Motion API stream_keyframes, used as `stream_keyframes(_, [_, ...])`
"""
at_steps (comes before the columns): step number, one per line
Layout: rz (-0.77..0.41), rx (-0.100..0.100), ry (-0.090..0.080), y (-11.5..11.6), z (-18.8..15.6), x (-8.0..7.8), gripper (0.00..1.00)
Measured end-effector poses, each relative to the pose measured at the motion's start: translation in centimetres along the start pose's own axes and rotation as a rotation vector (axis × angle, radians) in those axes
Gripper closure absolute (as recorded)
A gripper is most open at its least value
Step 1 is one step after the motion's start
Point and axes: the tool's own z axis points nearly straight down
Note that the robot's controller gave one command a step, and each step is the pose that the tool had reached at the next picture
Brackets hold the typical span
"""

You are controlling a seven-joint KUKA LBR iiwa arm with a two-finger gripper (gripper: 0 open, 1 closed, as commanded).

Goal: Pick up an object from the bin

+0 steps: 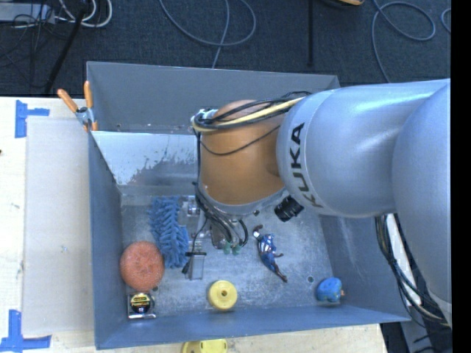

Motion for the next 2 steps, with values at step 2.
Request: stream_keyframes(2, [-0.255, -0.001, -0.011, -0.1, 1.9, -1.6, 0.0])
